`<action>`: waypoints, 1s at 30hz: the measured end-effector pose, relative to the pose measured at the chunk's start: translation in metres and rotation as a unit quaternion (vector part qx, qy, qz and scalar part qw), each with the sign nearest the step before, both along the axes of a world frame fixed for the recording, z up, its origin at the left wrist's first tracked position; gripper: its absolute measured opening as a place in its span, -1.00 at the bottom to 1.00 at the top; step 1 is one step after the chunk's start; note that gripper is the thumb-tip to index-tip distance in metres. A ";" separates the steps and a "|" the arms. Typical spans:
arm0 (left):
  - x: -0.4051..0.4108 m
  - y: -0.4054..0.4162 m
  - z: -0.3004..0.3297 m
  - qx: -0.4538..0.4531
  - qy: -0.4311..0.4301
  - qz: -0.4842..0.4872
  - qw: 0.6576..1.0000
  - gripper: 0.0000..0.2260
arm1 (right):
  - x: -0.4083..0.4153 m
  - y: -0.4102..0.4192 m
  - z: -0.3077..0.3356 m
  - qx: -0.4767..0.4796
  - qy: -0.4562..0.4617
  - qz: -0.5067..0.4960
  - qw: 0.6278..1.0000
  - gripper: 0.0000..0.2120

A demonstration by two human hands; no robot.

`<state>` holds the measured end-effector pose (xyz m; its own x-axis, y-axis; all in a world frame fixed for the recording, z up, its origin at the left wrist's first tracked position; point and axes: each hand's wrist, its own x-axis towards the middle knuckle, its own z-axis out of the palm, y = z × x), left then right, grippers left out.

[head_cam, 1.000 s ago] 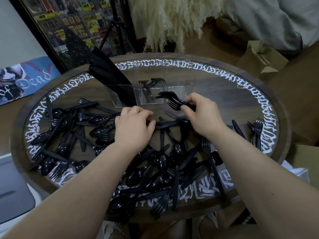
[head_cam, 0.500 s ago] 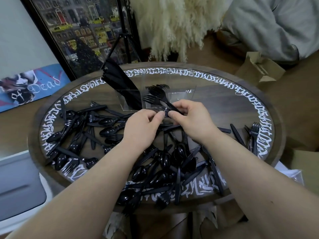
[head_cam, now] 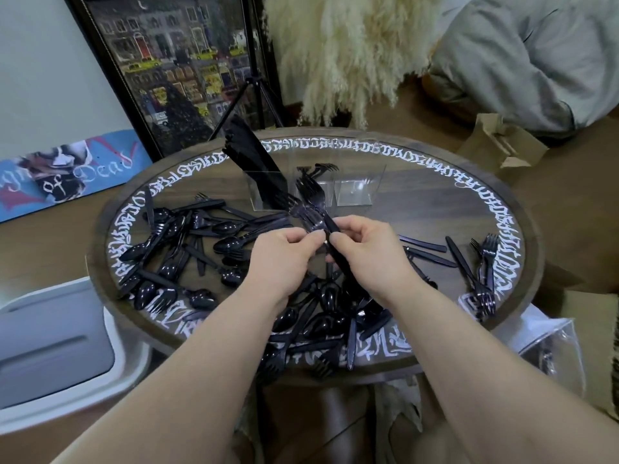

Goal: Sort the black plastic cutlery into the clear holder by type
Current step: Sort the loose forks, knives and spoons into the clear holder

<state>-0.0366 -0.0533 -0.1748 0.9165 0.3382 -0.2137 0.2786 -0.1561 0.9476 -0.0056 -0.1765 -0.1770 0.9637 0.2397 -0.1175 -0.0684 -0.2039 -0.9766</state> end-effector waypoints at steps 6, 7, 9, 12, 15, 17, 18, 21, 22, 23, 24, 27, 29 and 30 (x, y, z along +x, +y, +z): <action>0.011 0.015 -0.002 -0.146 0.011 0.049 0.988 -0.82 | 0.010 -0.003 -0.004 -0.026 0.011 -0.008 1.000 -0.77; 0.013 0.020 -0.001 -0.154 0.005 0.062 0.986 -0.84 | 0.012 -0.005 -0.003 -0.023 0.022 -0.011 0.999 -0.78; 0.018 0.030 -0.003 -0.151 -0.003 0.087 0.985 -0.84 | 0.017 -0.008 -0.002 -0.001 0.056 -0.018 0.998 -0.79; 0.025 0.035 -0.008 -0.137 -0.010 0.124 0.983 -0.81 | 0.022 -0.007 -0.001 0.031 0.084 -0.027 0.996 -0.83; 0.028 0.031 -0.011 -0.125 0.002 0.137 0.983 -0.78 | 0.023 -0.002 0.000 0.048 0.089 -0.032 0.994 -0.85; 0.028 0.026 -0.011 -0.129 0.011 0.132 0.983 -0.77 | 0.021 0.003 0.000 0.062 0.088 -0.028 0.994 -0.84; 0.027 0.024 -0.010 -0.136 0.012 0.129 0.982 -0.79 | 0.020 0.005 0.000 0.067 0.087 -0.025 0.994 -0.83; 0.025 0.022 -0.006 -0.185 0.013 0.124 0.975 -0.84 | 0.015 0.009 -0.001 0.072 0.084 -0.015 0.994 -0.83; 0.024 0.022 -0.004 -0.202 0.017 0.126 0.971 -0.86 | 0.013 0.010 -0.001 0.070 0.083 -0.011 0.994 -0.83; 0.023 0.023 -0.004 -0.219 0.024 0.128 0.967 -0.89 | 0.012 0.011 -0.002 0.067 0.081 -0.008 0.994 -0.82; 0.023 0.022 -0.002 -0.237 0.030 0.130 0.962 -0.90 | 0.010 0.011 -0.002 0.064 0.079 -0.003 0.995 -0.81; 0.019 0.021 0.000 -0.307 0.038 0.129 0.942 -0.83 | 0.006 0.013 -0.002 0.051 0.071 0.019 0.996 -0.79; 0.018 0.020 0.002 -0.341 0.042 0.120 0.931 -0.83 | 0.004 0.014 -0.002 0.052 0.072 0.027 0.996 -0.80; 0.018 0.019 0.003 -0.354 0.041 0.120 0.926 -0.85 | 0.004 0.015 -0.002 0.057 0.074 0.028 0.995 -0.80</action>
